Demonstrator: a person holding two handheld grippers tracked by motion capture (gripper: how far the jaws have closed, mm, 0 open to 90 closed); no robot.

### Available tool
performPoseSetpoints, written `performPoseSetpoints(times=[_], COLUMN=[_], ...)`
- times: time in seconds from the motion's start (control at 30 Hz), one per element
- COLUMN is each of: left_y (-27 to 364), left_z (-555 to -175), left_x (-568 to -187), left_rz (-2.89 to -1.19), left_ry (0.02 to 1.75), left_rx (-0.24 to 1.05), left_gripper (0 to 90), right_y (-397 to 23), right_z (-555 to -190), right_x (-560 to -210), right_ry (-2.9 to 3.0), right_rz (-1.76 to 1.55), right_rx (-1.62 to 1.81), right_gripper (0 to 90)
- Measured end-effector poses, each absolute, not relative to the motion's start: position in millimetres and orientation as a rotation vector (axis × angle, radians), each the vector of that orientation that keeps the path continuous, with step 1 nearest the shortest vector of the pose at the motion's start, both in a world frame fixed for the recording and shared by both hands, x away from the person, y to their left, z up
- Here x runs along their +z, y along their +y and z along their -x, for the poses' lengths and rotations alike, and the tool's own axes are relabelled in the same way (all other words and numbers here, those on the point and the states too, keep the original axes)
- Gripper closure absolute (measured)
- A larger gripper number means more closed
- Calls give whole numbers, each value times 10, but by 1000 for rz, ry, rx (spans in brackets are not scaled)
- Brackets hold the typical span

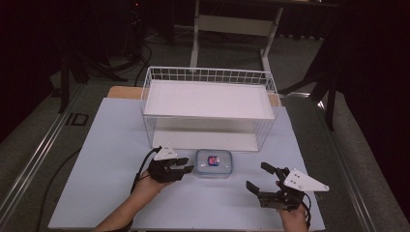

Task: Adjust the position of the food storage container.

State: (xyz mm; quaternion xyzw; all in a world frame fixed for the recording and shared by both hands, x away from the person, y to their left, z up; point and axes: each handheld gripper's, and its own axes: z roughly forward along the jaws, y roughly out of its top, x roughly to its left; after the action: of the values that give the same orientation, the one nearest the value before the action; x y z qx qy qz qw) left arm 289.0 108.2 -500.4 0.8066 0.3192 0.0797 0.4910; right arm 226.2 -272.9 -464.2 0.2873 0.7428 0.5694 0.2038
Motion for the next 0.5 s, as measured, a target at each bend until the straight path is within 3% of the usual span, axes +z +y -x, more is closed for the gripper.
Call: performPoseSetpoints(times=[0.07,0.3,0.37,0.5], left_y=[1111,1128,1127,1123], left_z=[-2842,-2686,-2654,-2606], left_x=[-4963,-4899,-4902,-4897], left_rz=[-1954,-1958,-1956,-1960], left_ry=[754,708,725,731], left_rx=[184,132,122,116], left_gripper=[495,77,26,23], right_y=[-2747,-2745,-2730,-2702], right_z=[-2263,-2262,-2271,-2273], right_x=[-4623,-4608,-4620,-4646], right_ry=[2073,2078,2124,2148], right_rz=[-803,-792,-810,-818], right_rx=[1614,1585,1566,1587], right_gripper=[214,190,190,234])
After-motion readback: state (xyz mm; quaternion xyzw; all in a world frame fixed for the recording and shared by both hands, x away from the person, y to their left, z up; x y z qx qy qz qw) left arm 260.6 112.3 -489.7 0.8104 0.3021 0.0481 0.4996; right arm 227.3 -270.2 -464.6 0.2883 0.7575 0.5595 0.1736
